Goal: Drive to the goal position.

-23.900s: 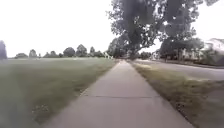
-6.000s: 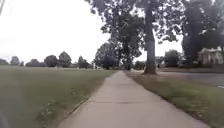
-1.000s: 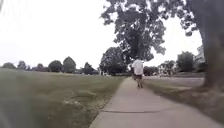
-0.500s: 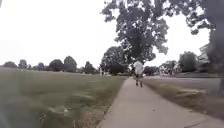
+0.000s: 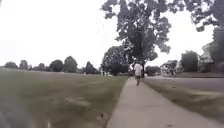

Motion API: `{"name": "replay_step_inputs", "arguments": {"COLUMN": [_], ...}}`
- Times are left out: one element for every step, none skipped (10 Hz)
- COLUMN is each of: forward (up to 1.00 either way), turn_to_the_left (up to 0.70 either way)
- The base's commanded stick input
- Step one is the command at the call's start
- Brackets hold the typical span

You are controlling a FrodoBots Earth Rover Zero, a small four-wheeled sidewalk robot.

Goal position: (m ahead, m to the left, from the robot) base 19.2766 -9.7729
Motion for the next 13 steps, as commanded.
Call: {"name": "replay_step_inputs", "arguments": {"forward": [1.0,1.0,1.0,1.0,1.0,1.0,1.0,1.0,1.0,1.0,1.0,1.0,1.0], "turn_to_the_left": [0.0,0.0,-0.03,-0.16,-0.28,-0.4,-0.4,-0.4,-0.4,-0.4,-0.4,-0.4,0.0]}}
